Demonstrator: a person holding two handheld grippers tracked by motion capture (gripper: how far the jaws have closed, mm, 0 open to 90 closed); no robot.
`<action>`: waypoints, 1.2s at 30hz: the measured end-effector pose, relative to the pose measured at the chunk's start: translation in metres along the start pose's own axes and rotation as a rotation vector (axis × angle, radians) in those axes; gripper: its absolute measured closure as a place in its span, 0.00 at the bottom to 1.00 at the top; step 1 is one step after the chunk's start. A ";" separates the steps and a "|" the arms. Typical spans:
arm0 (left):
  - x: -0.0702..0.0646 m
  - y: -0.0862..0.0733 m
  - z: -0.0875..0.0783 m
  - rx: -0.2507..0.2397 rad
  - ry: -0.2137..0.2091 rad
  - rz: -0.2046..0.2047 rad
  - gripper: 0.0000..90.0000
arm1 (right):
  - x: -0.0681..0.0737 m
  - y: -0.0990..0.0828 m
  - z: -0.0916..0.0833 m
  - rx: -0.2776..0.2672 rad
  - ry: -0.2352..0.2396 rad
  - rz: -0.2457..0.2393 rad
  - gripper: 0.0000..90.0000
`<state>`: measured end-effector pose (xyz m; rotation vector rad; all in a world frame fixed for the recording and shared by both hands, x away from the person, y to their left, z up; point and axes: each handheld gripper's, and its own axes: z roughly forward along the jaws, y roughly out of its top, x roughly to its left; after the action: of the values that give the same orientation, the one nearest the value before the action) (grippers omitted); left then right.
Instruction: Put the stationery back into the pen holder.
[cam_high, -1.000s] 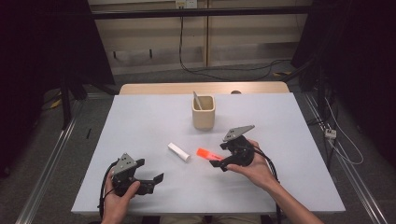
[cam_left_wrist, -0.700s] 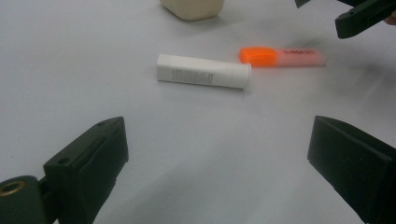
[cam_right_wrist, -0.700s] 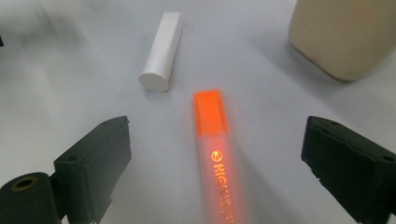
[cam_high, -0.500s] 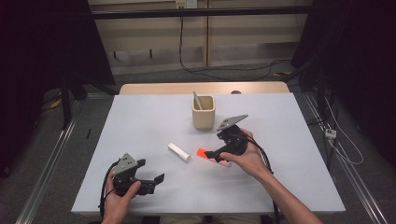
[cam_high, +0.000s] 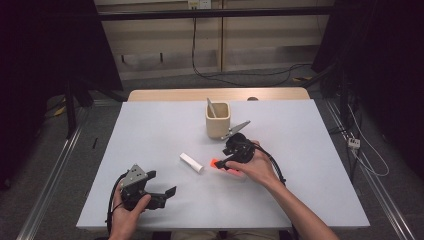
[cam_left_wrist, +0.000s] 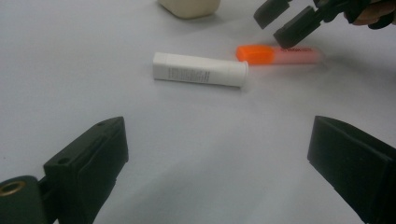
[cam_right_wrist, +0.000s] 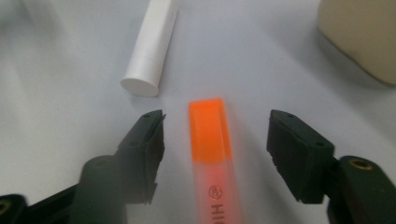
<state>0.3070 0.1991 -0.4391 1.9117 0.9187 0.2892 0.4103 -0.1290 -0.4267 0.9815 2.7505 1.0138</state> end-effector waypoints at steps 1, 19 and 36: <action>0.001 0.000 -0.001 0.002 0.001 0.002 0.05 | 0.000 0.000 0.002 0.015 0.005 -0.005 0.48; 0.001 0.000 -0.001 -0.001 0.000 -0.001 0.05 | 0.004 0.006 0.015 0.117 -0.027 -0.063 0.67; 0.000 0.000 0.000 -0.001 0.003 -0.001 0.06 | 0.010 0.010 0.021 0.169 -0.072 -0.092 0.75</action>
<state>0.3071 0.1991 -0.4386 1.9107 0.9208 0.2915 0.4128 -0.1054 -0.4354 0.8823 2.8287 0.7291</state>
